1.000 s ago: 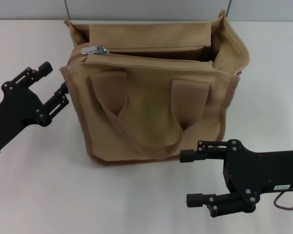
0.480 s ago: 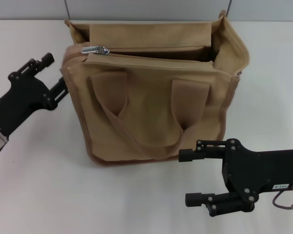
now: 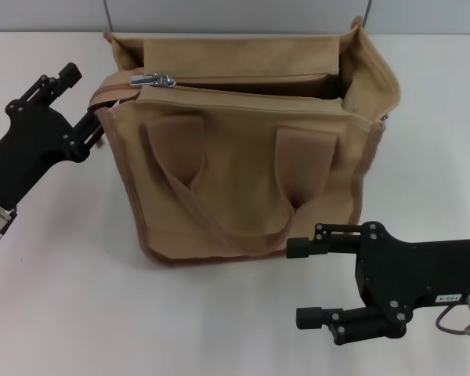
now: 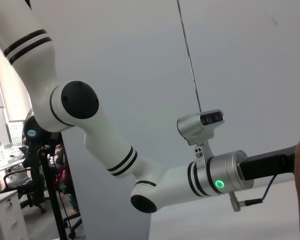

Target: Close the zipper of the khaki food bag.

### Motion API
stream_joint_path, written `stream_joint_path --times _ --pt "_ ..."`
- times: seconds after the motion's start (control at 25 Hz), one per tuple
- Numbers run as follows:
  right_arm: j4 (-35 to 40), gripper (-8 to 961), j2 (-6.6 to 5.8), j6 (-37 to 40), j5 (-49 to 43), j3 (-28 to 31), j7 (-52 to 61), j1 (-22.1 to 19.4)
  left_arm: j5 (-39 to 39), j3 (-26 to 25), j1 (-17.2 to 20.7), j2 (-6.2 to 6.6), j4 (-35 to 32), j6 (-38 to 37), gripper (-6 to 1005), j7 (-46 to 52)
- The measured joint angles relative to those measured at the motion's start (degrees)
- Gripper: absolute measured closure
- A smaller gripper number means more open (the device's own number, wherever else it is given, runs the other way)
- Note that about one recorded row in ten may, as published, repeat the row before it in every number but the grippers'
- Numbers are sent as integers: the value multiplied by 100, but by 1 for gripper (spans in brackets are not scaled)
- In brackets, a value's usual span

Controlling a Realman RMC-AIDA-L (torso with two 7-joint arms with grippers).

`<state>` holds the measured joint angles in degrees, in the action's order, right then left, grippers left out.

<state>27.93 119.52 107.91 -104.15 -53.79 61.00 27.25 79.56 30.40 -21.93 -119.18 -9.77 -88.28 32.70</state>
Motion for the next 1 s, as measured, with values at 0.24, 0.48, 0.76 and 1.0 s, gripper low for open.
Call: stream_joint_path --times 0.24,0.48,0.76,1.0 --pt "-42 182 0 -8 0 6 -1 5 -3 0 -59 0 129 -13 391 -48" --pt "-43 182 -2 24 0 9 2 24 6 18 -125 0 273 -227 395 -454" --pt "-42 183 -9 49 0 9 5 26 3 -15 -207 1 308 -670 636 -644" --pt "-40 184 -15 198 68 31 14 13 6 14 -492 1 310 -821 895 -645"
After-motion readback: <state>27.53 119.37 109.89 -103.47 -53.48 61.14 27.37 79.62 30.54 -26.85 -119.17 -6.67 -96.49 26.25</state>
